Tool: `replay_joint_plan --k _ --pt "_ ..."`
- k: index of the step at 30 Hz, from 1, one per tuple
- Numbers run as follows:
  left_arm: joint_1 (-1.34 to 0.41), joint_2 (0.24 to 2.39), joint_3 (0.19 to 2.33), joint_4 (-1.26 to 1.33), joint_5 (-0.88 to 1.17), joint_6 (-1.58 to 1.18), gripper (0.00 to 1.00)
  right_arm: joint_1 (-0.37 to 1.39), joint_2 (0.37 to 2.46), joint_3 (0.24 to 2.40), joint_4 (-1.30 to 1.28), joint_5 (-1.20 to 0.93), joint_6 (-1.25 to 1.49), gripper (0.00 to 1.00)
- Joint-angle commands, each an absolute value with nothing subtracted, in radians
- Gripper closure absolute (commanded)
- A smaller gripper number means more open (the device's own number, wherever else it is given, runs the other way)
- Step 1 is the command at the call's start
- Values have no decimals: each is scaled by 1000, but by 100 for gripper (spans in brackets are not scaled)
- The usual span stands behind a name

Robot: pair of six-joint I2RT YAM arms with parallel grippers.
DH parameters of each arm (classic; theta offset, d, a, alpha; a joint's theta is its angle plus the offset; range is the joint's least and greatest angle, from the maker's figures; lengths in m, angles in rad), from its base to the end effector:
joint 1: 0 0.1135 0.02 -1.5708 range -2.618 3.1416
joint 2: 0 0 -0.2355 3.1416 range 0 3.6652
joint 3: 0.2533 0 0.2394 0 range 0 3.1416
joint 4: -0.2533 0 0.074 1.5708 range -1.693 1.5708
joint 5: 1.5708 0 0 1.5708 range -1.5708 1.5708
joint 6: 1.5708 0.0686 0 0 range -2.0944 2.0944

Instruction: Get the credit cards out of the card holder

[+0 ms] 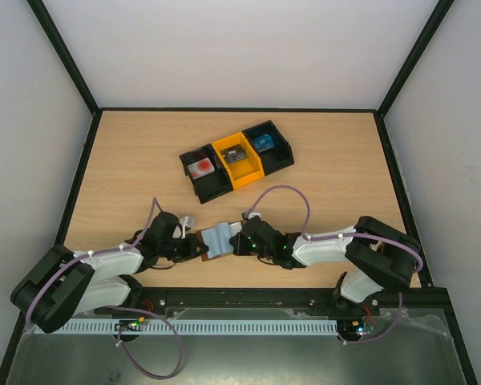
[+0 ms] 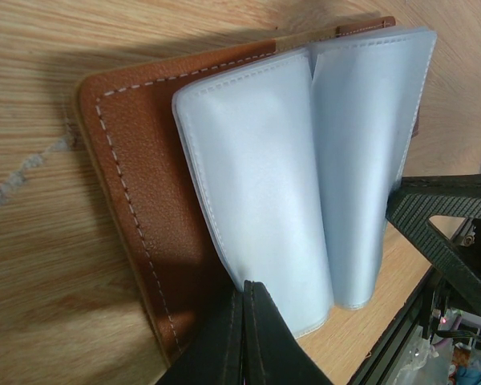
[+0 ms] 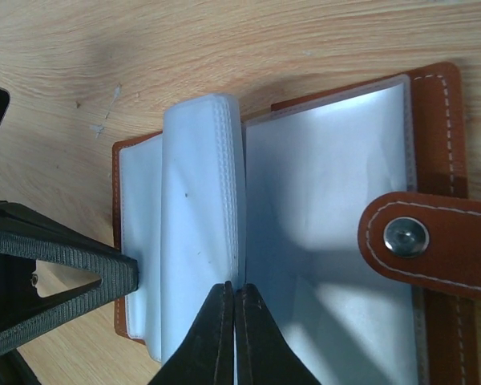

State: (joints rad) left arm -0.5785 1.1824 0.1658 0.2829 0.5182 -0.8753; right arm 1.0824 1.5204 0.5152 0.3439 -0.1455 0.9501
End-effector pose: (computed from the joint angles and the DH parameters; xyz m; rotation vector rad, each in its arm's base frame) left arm 0.1514 -0.1395 0.0765 -0.0798 2.5710 -1.2611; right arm 0.1296 0.2651 0.0981 -0.2580 2.5271 1.1526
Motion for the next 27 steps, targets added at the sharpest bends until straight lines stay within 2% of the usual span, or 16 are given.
replay_joint_plan --k 1,8,13,21,23,25,26,27 --pt "-582 1191 169 275 520 -862 97 1092 1498 507 337 -90 943 98" --pt "-582 1172 188 240 513 -855 95 1092 1424 495 209 19 931 97" --pt "-582 1108 212 186 496 -861 85 1092 1346 483 138 77 932 82" --pt "-582 930 304 9 434 -859 54 1092 1180 474 51 142 937 57" --pt "-581 878 342 -50 403 -848 43 1092 1131 477 32 157 936 50" --pt "-580 833 382 -111 367 -833 33 1093 1081 477 16 168 932 39" --pt "-581 805 404 -145 348 -824 28 1093 1057 478 7 183 926 25" --pt "-580 792 420 -161 321 -813 20 1092 1035 482 -6 194 917 16"
